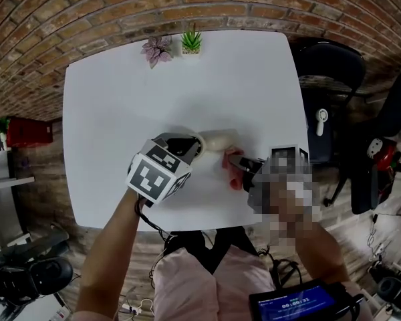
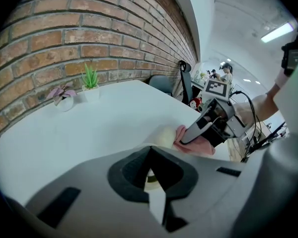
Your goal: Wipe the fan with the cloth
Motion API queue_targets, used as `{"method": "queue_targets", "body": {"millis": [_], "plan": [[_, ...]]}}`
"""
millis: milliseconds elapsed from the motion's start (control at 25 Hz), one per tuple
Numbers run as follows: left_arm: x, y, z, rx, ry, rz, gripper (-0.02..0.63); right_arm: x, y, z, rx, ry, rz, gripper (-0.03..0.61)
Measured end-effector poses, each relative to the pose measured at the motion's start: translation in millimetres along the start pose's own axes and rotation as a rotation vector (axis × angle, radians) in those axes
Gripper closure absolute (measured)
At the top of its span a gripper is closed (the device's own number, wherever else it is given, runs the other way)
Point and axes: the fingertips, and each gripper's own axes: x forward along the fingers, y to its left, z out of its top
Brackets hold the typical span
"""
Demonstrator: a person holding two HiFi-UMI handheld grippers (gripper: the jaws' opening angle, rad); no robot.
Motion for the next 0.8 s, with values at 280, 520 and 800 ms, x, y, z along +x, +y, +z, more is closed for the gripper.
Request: {"method": "queue_targets", "body": {"millis": [280,520,800], "plan": [[-1.1,-1.6,1.4,0.024,0.013,-0.003,0.603,-6.1,-3.6,9.3,-0.076,0.075,-0.057,0.541],[-0.3,-1.2,0.7,0.037,0.013,-0.026,0.603,-7.5,-5.8,18.2,-0.149,0.134,-0.099,0.541],[-1.8,-4.5,2.6,0.051,0.027,-0.057,0.603,-8.4,-5.4,28.1,-0.223,0.199,-0.133,0.541]]}}
